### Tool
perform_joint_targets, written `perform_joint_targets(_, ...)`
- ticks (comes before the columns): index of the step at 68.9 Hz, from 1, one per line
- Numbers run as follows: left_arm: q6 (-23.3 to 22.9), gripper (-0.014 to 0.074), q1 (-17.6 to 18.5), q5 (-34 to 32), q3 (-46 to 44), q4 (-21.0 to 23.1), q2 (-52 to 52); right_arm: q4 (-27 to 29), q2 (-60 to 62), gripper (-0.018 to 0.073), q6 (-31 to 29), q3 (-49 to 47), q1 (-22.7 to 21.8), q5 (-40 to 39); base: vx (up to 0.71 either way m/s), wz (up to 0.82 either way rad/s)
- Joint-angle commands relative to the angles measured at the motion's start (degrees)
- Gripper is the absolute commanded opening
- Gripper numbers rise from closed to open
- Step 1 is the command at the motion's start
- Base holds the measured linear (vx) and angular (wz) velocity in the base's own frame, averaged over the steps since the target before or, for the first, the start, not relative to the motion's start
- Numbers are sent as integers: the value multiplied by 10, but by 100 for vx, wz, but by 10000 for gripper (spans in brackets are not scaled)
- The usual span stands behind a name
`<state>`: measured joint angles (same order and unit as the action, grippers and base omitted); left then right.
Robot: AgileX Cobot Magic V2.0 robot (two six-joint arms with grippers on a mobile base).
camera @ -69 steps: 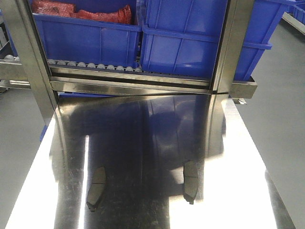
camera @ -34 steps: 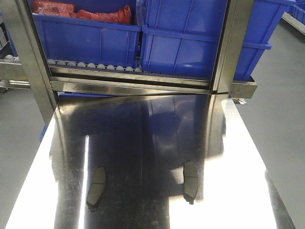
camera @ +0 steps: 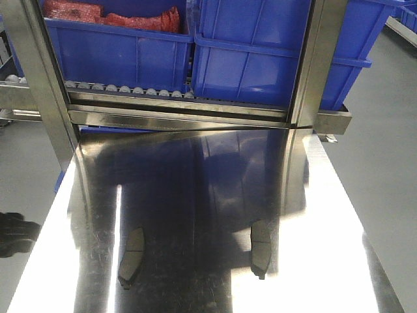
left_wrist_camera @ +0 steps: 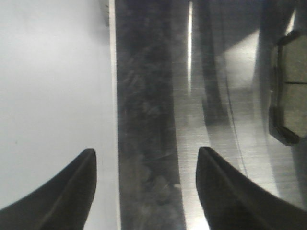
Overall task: Move and align brake pads A on conveyor
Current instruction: 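Lower the left gripper onto the nearer brake pad and grasp it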
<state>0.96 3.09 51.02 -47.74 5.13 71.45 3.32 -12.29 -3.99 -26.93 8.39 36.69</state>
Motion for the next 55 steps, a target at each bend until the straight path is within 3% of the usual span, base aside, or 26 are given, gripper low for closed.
perform_joint_targets(1,4,425,40,-11,-32,17,17,-2,-6,414,-4,-14,-3,-41,0,0)
perform_joint_targets(15,-61,425,131,-53,-63,5,83,-2,-6,414,-4,-14,-3,-41,0,0)
perform_joint_targets(33,-94,425,214,-66,-118,5,173,-2,-6,414,-4,-14,-3,-41,0,0)
perform_joint_targets(55,-137,425,250,-70,-183,1,267,-2,-6,414,-4,-14,-3,-41,0,0)
